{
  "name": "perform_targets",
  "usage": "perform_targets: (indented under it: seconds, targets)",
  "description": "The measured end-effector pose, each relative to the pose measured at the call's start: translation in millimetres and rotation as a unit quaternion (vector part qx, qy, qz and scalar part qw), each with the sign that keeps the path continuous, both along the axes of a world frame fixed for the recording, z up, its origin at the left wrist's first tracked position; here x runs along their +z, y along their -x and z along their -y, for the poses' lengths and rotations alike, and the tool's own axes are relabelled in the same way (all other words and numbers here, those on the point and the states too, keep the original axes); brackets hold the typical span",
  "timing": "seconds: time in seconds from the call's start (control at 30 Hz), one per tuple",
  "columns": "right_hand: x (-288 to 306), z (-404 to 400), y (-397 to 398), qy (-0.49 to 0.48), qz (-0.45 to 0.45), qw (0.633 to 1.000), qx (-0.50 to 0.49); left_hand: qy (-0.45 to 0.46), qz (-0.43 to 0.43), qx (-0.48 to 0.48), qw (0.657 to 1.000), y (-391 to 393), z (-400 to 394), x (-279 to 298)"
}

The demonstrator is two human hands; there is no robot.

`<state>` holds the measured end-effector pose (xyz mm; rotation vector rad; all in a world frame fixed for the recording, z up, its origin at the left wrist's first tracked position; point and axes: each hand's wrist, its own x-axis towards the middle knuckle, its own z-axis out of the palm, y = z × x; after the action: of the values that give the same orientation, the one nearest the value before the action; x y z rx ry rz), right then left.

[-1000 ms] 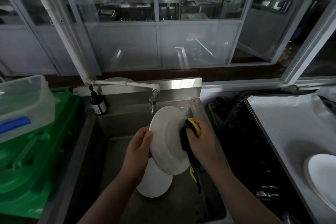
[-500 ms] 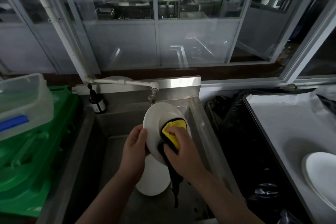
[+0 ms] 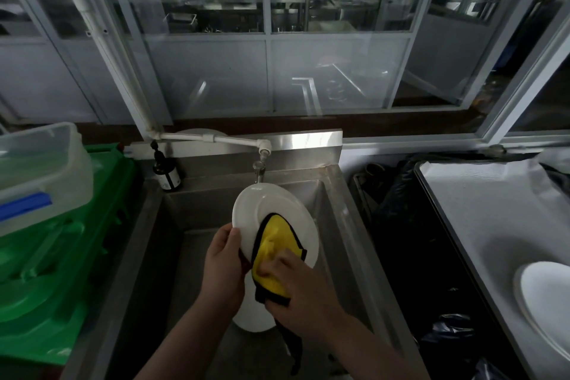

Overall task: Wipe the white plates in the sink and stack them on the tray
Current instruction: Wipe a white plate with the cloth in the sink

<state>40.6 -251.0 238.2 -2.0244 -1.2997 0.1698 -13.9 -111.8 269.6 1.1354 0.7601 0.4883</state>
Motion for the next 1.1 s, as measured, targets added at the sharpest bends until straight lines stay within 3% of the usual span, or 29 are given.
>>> perform_targets:
  seconds: [0.1, 0.37, 0.77, 1.1]
  targets:
    - [-2, -1, 1, 0.007, 0.037, 0.999, -0.010, 0.005, 0.002, -0.008, 1.000, 0, 0, 0]
    - [4, -5, -20, -0.098, -0.038, 0.989, -0.105, 0.002, 0.018, -0.028, 0.999, -4, -4, 5]
    - [3, 5, -70, -0.119, -0.044, 0.971, -0.201, -0.032, 0.017, -0.068, 0.997, -3, -4, 4]
    - [-9, 10, -94, -0.170, -0.149, 0.929, -0.293, -0.037, 0.008, -0.078, 0.996, 1, -4, 2]
